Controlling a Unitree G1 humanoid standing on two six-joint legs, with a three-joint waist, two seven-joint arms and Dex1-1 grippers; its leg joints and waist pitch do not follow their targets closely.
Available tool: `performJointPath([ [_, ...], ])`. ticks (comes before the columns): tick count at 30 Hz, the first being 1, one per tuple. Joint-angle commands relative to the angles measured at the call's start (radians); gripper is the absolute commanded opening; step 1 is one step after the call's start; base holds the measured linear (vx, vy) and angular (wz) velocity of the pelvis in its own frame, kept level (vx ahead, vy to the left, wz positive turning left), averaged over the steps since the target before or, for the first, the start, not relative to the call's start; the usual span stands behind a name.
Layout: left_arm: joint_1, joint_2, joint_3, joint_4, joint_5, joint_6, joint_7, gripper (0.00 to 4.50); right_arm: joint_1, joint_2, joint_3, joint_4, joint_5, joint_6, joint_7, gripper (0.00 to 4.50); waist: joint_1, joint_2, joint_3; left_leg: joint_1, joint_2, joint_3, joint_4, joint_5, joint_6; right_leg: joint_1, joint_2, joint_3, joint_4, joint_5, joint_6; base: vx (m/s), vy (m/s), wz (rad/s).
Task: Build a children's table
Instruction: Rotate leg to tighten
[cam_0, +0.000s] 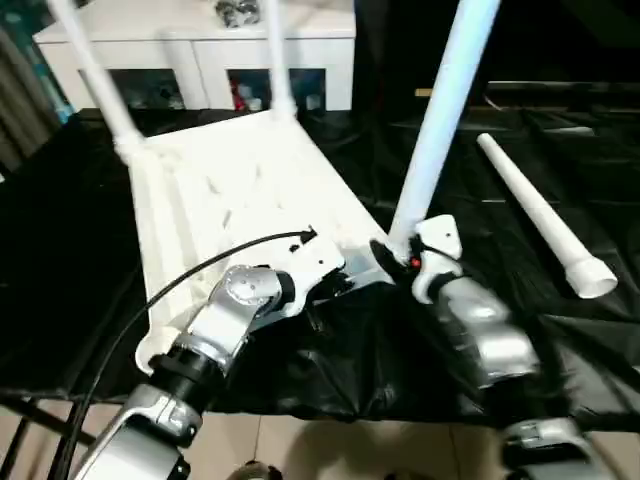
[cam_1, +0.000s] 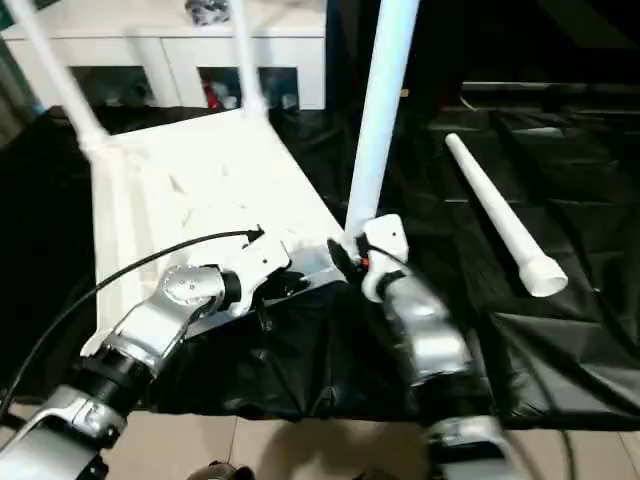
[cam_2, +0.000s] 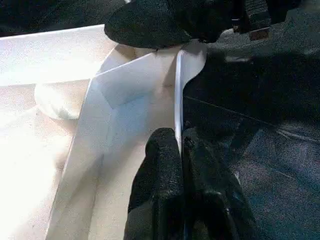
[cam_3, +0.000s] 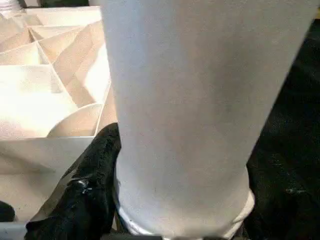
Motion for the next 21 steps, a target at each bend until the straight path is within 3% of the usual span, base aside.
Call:
performJointPath([
  [1,-0.005,-0.028,-0.013,-0.039,0.001,-0.011,0.039,0.0,0.006,0.08,0.046,0.016,0.058,0.034,0.07,3.44,0.001,-0.006,-0.057,0.02,0.034,-0.03,-0.085,-0.398,-0.01,0.027,-0.052,0.033,-0.093,-0.421,-0.138,0.0,0.0,0.0],
  [3,0.007,-0.015,-0.014,-0.055,-0.011,-0.025,0.014,0.0,0.002,0.074,0.052,0.009,0.054,0.033,0.085,3.67,-0.001,-0.006,-0.062,0.018,0.035,-0.029,-0.085,-0.393,-0.006,0.031,-0.052,0.035,-0.086,-0.367,-0.157,0.0,0.0,0.0],
  [7,0.038,0.026,-0.023,-0.105,-0.042,-0.055,-0.08,0.0,0.01,0.0,0.101,-0.013,0.004,-0.028,0.167,3.67,-0.001,-0.007,-0.067,0.012,0.033,-0.024,-0.078,-0.339,0.004,0.038,-0.053,0.036,-0.077,-0.285,-0.184,0.0,0.0,0.0],
  [14,0.056,0.08,-0.028,-0.116,-0.068,-0.091,-0.195,0.0,0.04,-0.123,0.136,-0.093,0.033,-0.029,0.409,3.67,0.015,-0.001,-0.079,0.013,0.033,-0.015,-0.058,-0.187,0.075,0.048,-0.046,0.036,-0.05,-0.043,-0.258,0.0,0.0,0.0],
  [18,0.05,0.12,-0.03,-0.101,-0.088,-0.122,-0.281,0.0,0.068,-0.241,0.172,-0.175,0.095,0.008,0.656,3.67,0.033,-0.007,-0.077,0.015,0.037,-0.012,-0.056,-0.193,0.095,0.051,-0.046,0.034,-0.051,-0.067,-0.261,0.0,0.0,0.0],
  [21,0.047,0.148,-0.026,-0.097,-0.108,-0.137,-0.35,0.0,0.085,-0.307,0.2,-0.226,0.137,0.046,0.817,3.67,0.046,-0.008,-0.073,0.019,0.042,-0.012,-0.06,-0.238,0.081,0.045,-0.049,0.036,-0.057,-0.161,-0.25,0.0,0.0,0.0],
])
